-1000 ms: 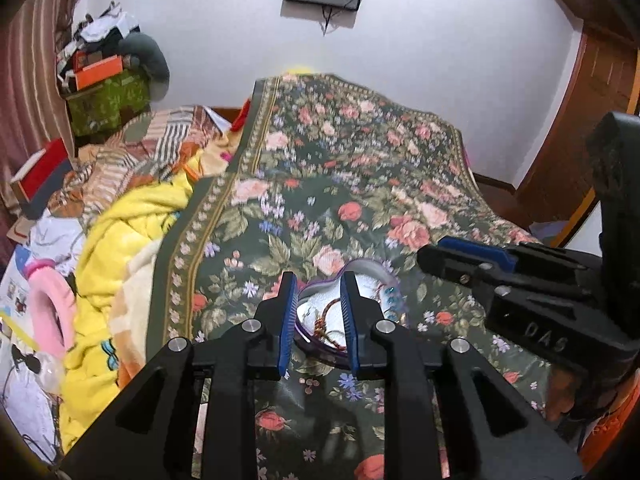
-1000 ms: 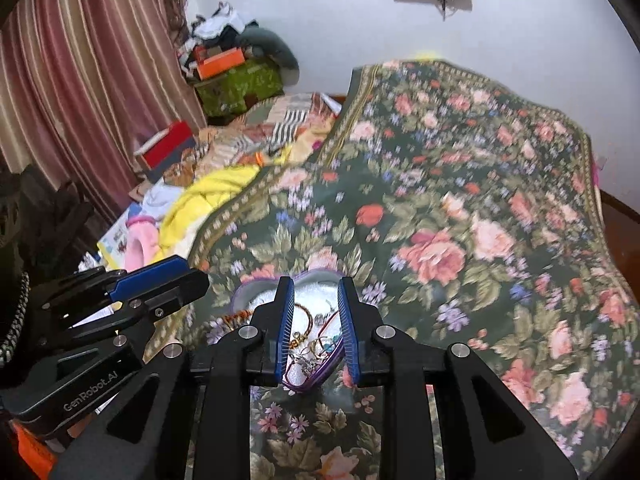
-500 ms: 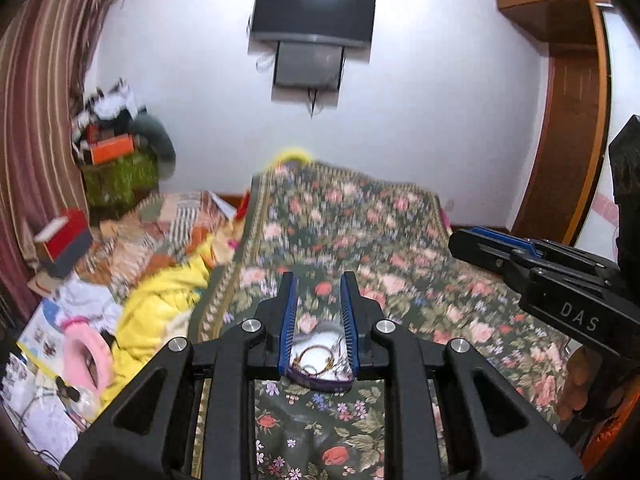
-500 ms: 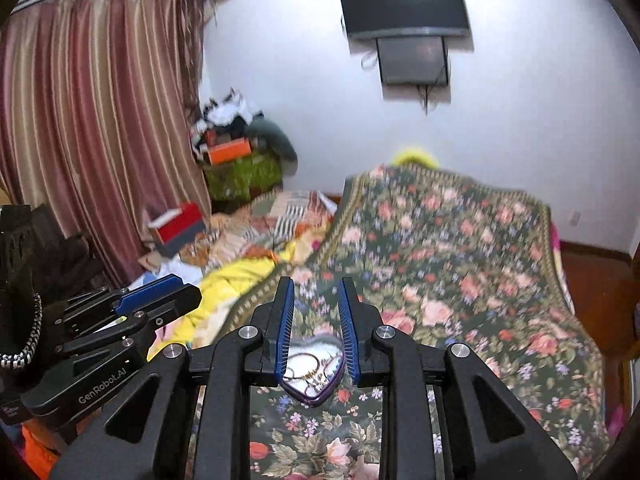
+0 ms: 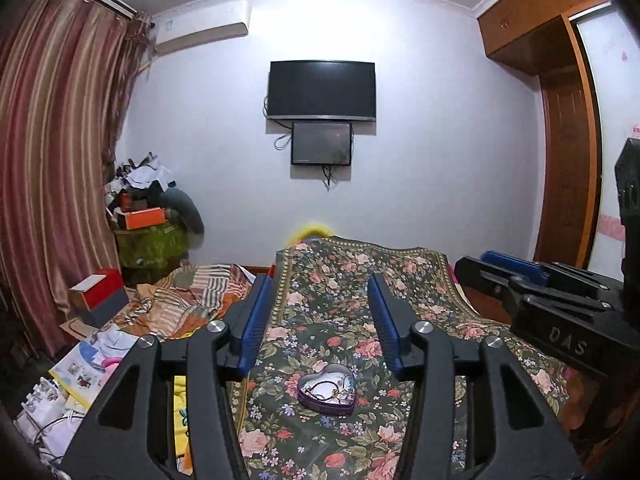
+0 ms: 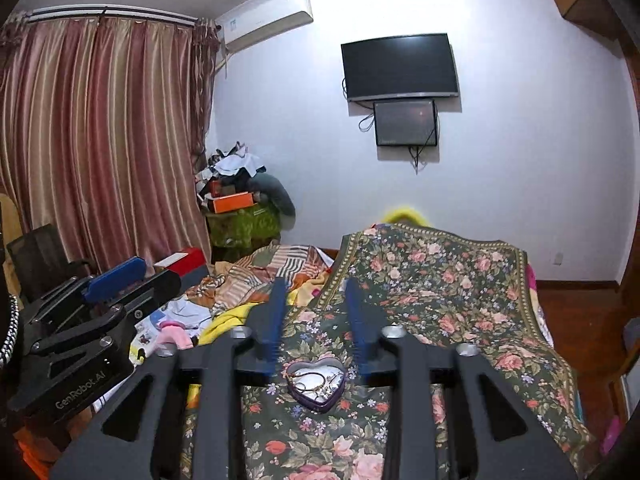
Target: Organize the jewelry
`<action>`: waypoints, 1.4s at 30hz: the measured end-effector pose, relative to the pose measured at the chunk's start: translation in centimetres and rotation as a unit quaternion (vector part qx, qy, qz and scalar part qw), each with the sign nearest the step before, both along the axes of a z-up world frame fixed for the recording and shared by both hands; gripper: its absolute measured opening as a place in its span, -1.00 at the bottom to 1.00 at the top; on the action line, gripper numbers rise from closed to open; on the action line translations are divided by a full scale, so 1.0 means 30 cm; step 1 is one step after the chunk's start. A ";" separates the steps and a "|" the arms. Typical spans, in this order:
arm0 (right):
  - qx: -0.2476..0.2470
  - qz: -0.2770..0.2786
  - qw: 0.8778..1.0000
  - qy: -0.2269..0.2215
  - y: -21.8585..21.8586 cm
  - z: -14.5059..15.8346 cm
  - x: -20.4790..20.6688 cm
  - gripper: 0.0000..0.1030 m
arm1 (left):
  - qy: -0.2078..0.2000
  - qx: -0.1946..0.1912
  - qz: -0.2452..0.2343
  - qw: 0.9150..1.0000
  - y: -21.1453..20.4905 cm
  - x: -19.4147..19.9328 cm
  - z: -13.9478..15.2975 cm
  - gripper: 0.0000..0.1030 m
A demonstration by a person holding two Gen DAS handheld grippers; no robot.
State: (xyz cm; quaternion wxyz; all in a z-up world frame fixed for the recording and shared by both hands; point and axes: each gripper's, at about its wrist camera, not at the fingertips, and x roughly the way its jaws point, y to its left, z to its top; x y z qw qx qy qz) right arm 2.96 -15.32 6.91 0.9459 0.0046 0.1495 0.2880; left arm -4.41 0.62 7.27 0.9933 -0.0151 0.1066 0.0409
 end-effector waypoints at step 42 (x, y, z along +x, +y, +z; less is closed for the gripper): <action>-0.003 -0.059 0.998 -0.034 -0.055 0.009 -0.109 0.77 | -0.002 -0.009 0.035 0.999 0.013 -0.075 -0.019 0.99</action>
